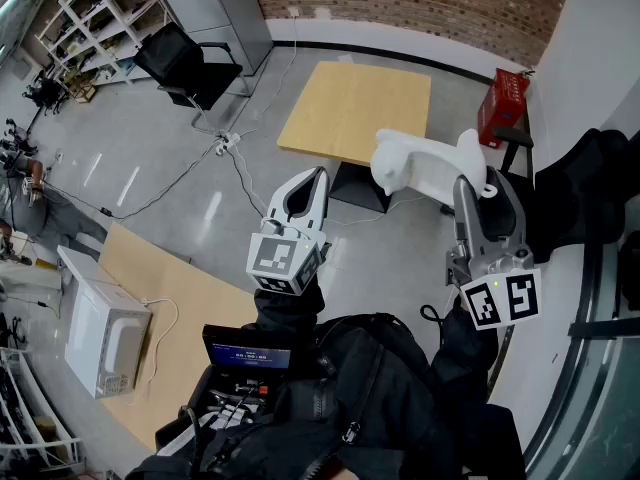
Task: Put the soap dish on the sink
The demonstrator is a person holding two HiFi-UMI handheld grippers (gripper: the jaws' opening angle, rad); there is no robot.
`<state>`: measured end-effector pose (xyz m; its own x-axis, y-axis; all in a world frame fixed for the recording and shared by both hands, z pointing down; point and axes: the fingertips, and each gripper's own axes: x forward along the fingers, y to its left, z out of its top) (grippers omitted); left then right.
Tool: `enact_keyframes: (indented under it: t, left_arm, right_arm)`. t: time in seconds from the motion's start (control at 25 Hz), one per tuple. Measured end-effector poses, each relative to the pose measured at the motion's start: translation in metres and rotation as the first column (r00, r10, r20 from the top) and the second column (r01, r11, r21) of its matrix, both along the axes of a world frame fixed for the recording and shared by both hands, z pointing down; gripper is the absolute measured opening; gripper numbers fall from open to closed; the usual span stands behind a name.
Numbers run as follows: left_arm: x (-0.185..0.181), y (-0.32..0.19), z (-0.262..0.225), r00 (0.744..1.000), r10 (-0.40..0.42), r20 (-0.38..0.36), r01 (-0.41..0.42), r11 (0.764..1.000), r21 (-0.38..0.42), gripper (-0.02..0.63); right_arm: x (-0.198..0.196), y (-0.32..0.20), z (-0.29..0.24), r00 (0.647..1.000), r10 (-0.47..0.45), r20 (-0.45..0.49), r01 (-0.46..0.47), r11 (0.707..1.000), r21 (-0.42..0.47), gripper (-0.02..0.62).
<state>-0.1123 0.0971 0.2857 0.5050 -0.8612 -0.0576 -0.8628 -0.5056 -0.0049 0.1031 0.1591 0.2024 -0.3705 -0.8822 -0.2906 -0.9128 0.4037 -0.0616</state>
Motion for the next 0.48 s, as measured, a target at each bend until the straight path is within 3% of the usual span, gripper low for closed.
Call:
enact_keyframes:
  t: [0.48]
  left_arm:
    - [0.012,0.006,0.002,1.0,0.003,0.008,-0.003,1.0,0.006,0.003]
  right_arm:
    - [0.012,0.006,0.001,1.0,-0.001,0.011,0.001,1.0,0.004,0.19]
